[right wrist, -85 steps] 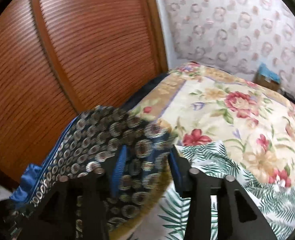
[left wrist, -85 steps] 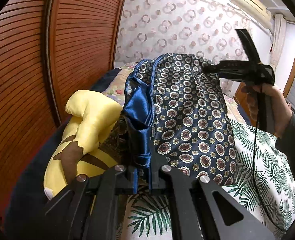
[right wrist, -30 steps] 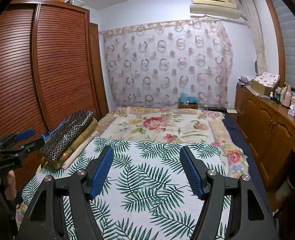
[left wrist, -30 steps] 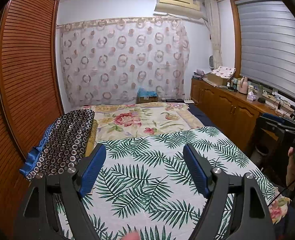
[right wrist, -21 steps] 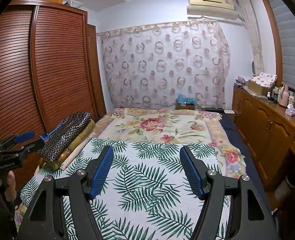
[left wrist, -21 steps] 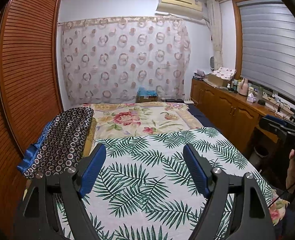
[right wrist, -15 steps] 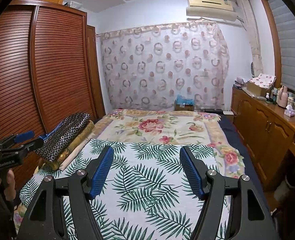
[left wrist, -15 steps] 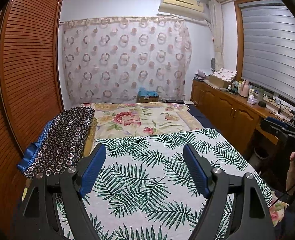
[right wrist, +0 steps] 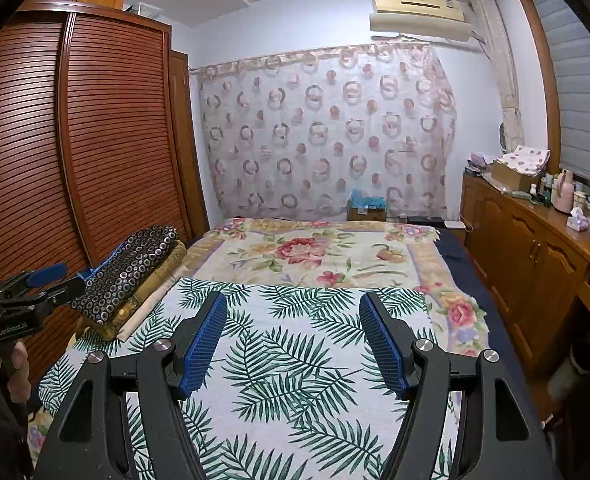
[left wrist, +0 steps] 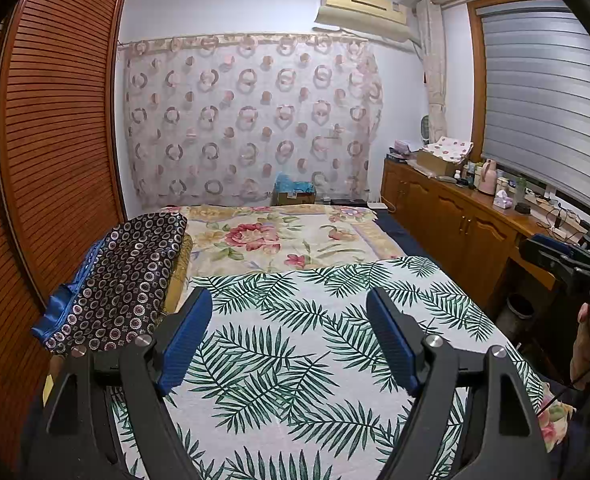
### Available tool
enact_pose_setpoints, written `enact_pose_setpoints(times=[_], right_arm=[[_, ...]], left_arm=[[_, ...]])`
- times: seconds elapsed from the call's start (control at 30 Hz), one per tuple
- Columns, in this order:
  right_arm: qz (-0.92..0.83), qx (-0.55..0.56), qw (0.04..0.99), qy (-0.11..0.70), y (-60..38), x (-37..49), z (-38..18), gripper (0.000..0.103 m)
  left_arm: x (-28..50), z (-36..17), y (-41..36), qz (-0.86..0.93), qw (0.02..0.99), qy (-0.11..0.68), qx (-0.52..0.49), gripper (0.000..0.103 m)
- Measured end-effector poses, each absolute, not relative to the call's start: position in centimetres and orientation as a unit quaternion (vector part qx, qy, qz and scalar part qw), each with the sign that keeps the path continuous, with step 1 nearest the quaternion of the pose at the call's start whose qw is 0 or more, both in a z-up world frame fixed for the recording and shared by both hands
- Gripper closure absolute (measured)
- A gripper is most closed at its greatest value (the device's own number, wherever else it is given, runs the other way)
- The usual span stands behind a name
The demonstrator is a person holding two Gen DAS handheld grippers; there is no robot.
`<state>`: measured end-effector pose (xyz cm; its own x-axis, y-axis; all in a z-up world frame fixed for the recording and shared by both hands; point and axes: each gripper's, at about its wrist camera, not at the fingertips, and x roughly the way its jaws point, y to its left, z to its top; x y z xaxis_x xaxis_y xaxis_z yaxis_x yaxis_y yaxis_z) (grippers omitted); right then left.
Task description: Fold small clothes
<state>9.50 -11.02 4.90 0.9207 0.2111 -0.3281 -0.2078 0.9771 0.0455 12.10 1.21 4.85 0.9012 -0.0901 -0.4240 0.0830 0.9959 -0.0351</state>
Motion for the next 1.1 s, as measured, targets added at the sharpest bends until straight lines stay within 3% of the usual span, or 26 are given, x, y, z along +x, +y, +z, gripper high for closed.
enact_pose_setpoints(times=[1.1], right_arm=[[0.102,0.004,0.98,0.169,-11.04,9.63,4.92,0.032]], left_arm=[[12.03,4.69,0.76,-0.046,0.974,0.221,-0.01,0.023]])
